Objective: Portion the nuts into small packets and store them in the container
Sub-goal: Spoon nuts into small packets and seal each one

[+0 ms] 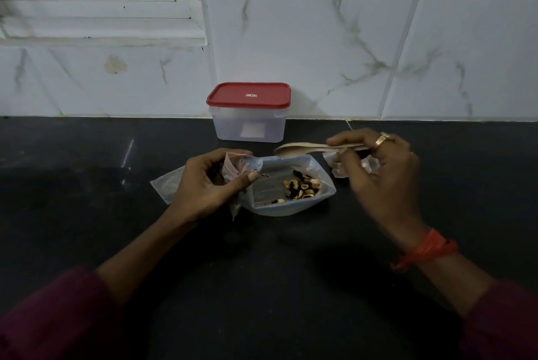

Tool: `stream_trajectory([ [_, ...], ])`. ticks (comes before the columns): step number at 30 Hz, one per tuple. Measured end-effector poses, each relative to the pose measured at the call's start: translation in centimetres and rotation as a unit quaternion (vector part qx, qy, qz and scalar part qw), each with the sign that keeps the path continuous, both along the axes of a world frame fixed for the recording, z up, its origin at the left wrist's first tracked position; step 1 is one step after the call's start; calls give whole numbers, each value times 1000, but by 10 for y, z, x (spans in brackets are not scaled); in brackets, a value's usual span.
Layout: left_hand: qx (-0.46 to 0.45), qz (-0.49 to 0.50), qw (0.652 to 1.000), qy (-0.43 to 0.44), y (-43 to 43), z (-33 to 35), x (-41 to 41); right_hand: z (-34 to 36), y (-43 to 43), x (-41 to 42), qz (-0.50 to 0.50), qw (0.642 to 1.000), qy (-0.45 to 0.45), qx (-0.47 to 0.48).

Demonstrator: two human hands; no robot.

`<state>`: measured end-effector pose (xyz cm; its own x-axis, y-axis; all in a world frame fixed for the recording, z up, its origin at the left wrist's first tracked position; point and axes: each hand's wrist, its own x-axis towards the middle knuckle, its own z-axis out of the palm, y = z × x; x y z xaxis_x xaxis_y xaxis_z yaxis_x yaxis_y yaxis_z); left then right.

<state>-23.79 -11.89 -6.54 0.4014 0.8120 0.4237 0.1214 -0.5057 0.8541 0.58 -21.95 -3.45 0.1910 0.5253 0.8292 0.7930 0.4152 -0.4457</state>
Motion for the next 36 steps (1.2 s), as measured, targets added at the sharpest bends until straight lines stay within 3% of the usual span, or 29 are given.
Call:
stream_trajectory([
  [3,-1,7,1000,6,1,0,0,0,1,11,-16,999,-45,-13],
  [8,-1,12,1000,6,1,-1,1,-12,7,9,40,984,-154,-83],
  [13,2,10,1000,13,1,-1,0,-19,9,6,15,974,-214,-68],
  [19,8,9,1000,20,1,-1,0,-16,7,15,-76,970,-216,-84],
  [25,11,13,1000,20,2,-1,0,-21,10,3,-15,984,-118,-134],
  [32,14,11,1000,22,1,-1,0,-24,12,2,-6,977,-117,-180],
  [36,20,9,1000,21,0,0,1,-22,11,1,0,988,-75,-138],
])
